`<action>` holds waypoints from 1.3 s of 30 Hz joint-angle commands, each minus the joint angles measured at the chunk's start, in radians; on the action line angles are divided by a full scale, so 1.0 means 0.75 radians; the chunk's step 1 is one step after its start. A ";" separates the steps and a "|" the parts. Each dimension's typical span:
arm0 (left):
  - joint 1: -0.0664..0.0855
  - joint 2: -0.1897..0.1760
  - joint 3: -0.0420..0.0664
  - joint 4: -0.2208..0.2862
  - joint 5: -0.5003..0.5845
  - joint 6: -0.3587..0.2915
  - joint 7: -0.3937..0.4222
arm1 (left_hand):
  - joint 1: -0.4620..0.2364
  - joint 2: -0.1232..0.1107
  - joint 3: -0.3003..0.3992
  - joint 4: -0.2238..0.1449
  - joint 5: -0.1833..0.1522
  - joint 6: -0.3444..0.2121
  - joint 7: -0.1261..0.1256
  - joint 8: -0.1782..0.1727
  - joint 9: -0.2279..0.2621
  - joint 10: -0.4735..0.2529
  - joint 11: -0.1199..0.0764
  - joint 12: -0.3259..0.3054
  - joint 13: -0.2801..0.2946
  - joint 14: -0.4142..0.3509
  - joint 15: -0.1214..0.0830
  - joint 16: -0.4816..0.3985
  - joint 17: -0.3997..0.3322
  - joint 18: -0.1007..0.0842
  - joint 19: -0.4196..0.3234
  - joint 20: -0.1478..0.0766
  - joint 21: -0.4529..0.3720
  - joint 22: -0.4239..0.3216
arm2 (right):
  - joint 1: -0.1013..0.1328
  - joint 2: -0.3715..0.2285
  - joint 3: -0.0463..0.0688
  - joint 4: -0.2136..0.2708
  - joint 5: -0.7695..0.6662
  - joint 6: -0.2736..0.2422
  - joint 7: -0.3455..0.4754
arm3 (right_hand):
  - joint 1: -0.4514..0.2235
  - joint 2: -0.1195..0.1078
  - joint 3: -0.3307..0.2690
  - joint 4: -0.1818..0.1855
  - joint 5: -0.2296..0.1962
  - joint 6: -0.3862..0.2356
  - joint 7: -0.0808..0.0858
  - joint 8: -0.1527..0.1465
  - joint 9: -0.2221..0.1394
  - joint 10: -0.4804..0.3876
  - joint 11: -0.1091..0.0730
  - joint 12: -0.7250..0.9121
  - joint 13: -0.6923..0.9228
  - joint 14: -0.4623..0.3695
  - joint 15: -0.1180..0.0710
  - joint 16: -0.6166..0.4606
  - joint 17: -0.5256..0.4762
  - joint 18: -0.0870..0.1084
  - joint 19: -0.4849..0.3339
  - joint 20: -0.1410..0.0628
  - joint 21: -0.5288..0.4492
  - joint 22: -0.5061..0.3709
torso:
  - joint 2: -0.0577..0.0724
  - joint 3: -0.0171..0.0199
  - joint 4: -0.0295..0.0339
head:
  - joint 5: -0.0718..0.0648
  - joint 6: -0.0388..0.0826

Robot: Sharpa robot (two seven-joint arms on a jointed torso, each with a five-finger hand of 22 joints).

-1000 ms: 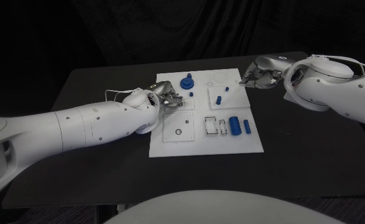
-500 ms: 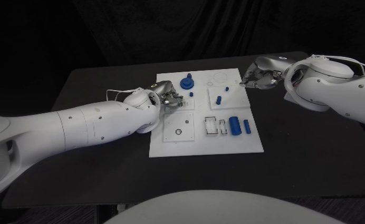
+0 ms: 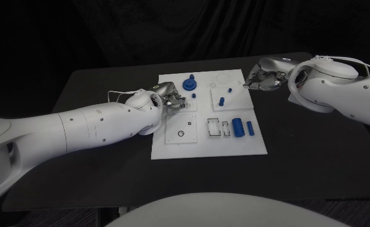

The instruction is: Assemble the parts on the task board

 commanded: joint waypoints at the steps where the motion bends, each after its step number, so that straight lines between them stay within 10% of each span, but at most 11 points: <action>1: -0.012 0.002 -0.005 0.006 0.000 0.059 -0.001 | -0.013 0.003 -0.001 0.008 -0.008 0.028 -0.018 -0.006 -0.001 0.144 -0.009 -0.001 0.350 0.141 -0.011 0.003 0.351 0.017 -0.002 -0.006 -0.008 0.073 | -0.003 -0.003 0.001 0.002 0.011 0.017 -0.033 | 0.015 0.003 0.001 -0.010 0.001 0.013 0.001 -0.005 0.002 0.139 0.008 0.004 0.351 0.140 0.011 0.004 0.351 0.008 0.014 0.008 -0.006 0.269 | 0.000 -0.0003 -0.0004 | 0.002 0.000; 39: -0.016 -0.005 -0.005 0.019 0.000 0.113 -0.020 | -0.017 0.003 -0.004 0.012 -0.014 0.034 -0.019 -0.006 -0.001 0.144 -0.010 -0.001 0.350 0.141 -0.011 0.003 0.351 0.019 -0.008 -0.006 -0.016 0.065 | -0.003 -0.006 0.001 0.003 0.013 0.052 -0.055 | 0.043 0.007 0.013 -0.040 0.002 0.017 0.001 -0.009 0.004 0.139 0.008 0.004 0.351 0.140 0.010 0.004 0.351 0.011 0.008 0.007 -0.020 0.265 | -0.001 0.0003 0.0011 | 0.012 0.000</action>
